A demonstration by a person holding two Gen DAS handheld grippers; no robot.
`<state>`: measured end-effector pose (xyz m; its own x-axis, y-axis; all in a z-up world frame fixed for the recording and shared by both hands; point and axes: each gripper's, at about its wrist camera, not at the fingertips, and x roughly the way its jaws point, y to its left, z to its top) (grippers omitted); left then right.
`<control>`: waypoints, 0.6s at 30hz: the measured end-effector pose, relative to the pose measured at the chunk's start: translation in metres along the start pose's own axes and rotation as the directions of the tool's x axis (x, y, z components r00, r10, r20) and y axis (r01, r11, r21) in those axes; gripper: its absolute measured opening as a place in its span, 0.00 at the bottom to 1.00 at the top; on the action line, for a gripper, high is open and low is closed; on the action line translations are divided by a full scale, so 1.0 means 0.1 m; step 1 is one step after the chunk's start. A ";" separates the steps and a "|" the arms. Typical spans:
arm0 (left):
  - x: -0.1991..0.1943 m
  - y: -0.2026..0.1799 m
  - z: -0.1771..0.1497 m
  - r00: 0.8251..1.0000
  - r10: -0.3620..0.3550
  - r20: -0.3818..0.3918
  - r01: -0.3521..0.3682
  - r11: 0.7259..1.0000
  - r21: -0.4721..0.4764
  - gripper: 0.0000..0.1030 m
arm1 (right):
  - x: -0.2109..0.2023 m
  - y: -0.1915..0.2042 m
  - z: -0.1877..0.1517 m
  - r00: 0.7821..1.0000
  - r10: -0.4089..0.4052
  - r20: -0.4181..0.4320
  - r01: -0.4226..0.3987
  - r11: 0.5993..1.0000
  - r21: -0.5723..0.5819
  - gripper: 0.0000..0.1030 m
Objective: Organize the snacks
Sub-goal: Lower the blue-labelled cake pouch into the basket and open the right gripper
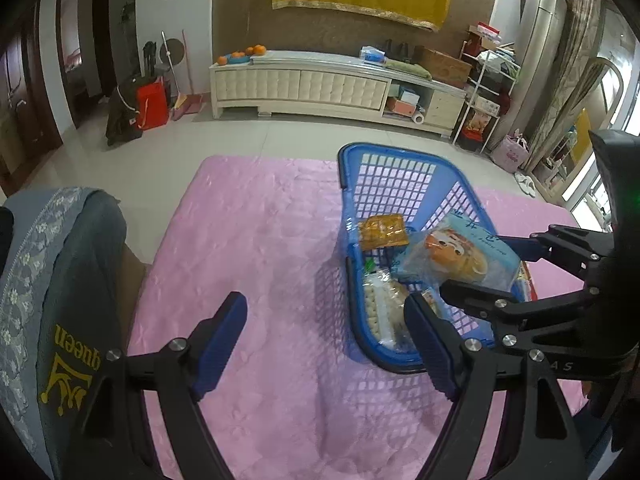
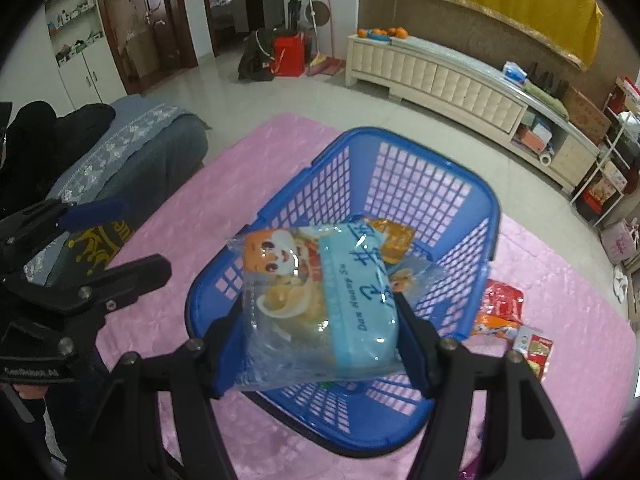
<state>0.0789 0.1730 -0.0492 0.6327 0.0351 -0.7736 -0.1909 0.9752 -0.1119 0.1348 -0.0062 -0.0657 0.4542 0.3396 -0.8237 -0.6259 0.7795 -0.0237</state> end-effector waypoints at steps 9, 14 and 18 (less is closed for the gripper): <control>0.05 0.08 0.00 1.000 -0.005 -0.008 0.005 1.000 -0.013 0.77 | 0.26 0.08 0.05 0.999 -0.002 -0.047 0.002 1.000 0.001 0.69; 0.09 0.09 -0.02 1.000 -0.005 -0.020 0.004 1.000 -0.020 0.77 | 0.30 0.11 0.07 0.999 -0.002 -0.048 0.001 1.000 -0.005 0.69; 0.10 0.11 -0.02 1.000 -0.009 -0.021 0.008 1.000 -0.029 0.77 | 0.31 0.12 0.07 0.999 -0.001 -0.046 0.001 1.000 -0.003 0.69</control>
<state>0.0821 0.1838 -0.0595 0.6182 0.0221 -0.7857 -0.2076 0.9687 -0.1361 0.1454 0.0174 -0.0874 0.4253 0.3143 -0.8487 -0.6275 0.7782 -0.0263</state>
